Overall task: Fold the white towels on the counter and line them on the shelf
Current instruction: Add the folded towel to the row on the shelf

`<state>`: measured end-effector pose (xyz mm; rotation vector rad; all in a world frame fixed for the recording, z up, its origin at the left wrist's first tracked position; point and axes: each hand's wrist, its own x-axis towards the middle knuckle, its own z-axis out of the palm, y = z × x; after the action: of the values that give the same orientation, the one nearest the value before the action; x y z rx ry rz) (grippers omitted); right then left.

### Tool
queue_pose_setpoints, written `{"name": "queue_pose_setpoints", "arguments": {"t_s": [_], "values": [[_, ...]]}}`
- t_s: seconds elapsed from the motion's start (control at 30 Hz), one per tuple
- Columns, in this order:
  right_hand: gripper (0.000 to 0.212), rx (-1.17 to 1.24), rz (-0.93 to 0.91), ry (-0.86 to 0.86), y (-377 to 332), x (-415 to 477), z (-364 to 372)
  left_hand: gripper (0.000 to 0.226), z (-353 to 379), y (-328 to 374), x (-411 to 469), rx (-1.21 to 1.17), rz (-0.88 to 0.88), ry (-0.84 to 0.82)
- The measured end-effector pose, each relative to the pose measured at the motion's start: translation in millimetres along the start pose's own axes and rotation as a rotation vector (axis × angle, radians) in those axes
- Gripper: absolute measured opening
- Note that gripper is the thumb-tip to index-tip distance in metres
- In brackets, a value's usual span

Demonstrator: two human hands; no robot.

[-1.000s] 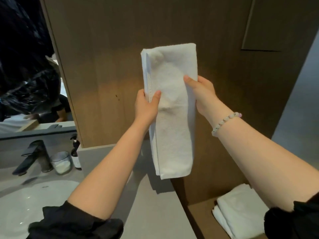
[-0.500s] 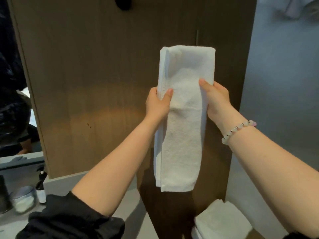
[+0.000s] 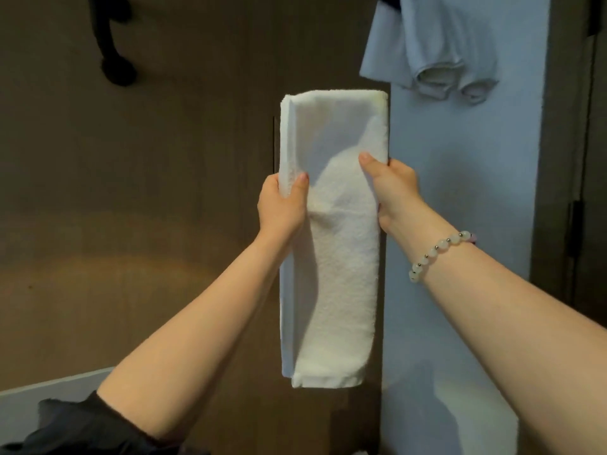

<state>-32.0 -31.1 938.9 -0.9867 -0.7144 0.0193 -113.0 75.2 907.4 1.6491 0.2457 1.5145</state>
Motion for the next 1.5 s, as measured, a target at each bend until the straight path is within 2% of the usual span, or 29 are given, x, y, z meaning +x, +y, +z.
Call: {"name": "queue_pose_setpoints", "arguments": {"t_s": [0.13,0.2,0.37,0.47,0.63,0.7,0.8,0.87,0.93,1.03,1.13,1.23,1.4,1.5], "values": [[0.039,0.015,0.015,0.001,-24.4,28.4,-47.3,0.022,60.9,22.8,-12.0,0.024,-0.016,0.064],[0.029,0.009,0.012,-0.002,-39.8,40.3,-65.7,0.022,84.8,35.9,-13.0,0.034,-0.014,0.090],[0.022,0.089,0.006,-0.031,-73.6,63.9,-95.5,0.023,119.3,68.2,-4.2,0.097,0.062,0.125],[0.006,0.095,-0.001,-0.054,-89.9,73.2,-99.4,0.027,125.2,84.4,5.7,0.117,0.089,0.140],[0.024,0.158,-0.008,-0.013,-97.2,86.8,-83.0,0.027,120.0,98.7,28.8,0.167,0.140,0.151],[0.016,0.118,-0.022,0.019,-95.4,88.5,-72.4,0.028,114.2,101.3,39.0,0.176,0.144,0.162],[0.030,0.072,-0.088,0.003,-91.8,96.5,-53.5,0.026,106.0,101.0,57.9,0.145,0.155,0.161],[0.032,0.029,-0.115,-0.017,-93.4,103.1,-38.5,0.027,99.9,97.0,74.1,0.105,0.169,0.175],[0.027,0.021,-0.142,-0.053,-97.9,108.6,-25.6,0.029,94.6,93.5,91.2,0.061,0.183,0.192],[0.010,-0.029,-0.206,-0.088,-106.1,118.3,-11.1,0.027,88.2,91.1,118.7,0.034,0.191,0.206],[0.017,-0.079,-0.301,-0.181,-107.5,132.6,-3.1,0.032,83.1,91.4,150.0,0.017,0.195,0.224],[0.026,-0.249,-0.448,-0.238,-102.5,153.3,1.8,0.026,85.9,95.7,176.4,-0.017,0.192,0.207],[0.036,-0.289,-0.619,-0.206,-113.4,186.8,7.2,0.025,93.4,118.3,197.5,-0.143,0.269,0.122],[0.044,-0.305,-0.709,-0.186,-130.0,203.4,16.1,0.033,97.5,137.2,211.2,-0.089,0.276,0.136]]}}
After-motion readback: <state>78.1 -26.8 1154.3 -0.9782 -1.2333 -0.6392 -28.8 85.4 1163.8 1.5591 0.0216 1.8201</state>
